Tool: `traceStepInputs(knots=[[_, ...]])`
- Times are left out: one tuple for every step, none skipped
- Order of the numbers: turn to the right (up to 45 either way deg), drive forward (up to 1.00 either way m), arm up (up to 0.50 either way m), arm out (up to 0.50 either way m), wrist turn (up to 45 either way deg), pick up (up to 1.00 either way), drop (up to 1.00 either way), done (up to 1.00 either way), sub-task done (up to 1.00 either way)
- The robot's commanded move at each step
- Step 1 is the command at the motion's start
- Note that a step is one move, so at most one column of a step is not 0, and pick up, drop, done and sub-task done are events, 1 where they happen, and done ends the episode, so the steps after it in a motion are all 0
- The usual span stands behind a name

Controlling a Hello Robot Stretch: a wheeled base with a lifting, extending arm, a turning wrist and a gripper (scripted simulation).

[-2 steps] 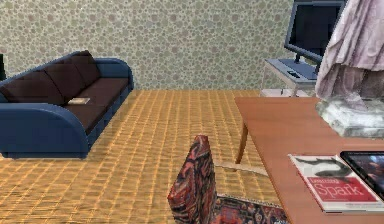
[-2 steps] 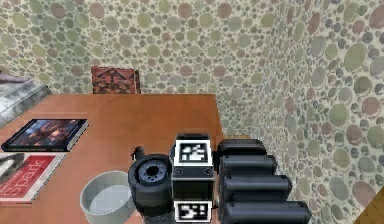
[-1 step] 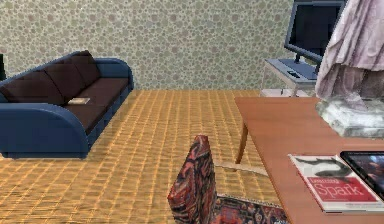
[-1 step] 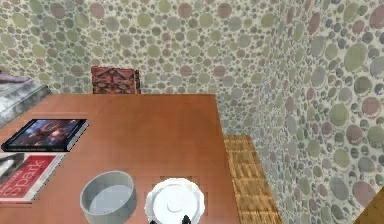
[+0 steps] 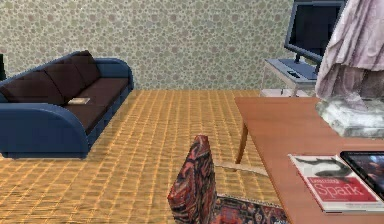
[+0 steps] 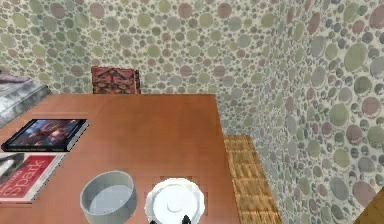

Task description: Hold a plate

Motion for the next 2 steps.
traceStepInputs(knots=[[0.0,0.0,0.1,0.0,0.0,0.0,0.0,0.0,0.0],[0.0,0.0,0.0,0.0,0.0,0.0,0.0,1.0,0.0]])
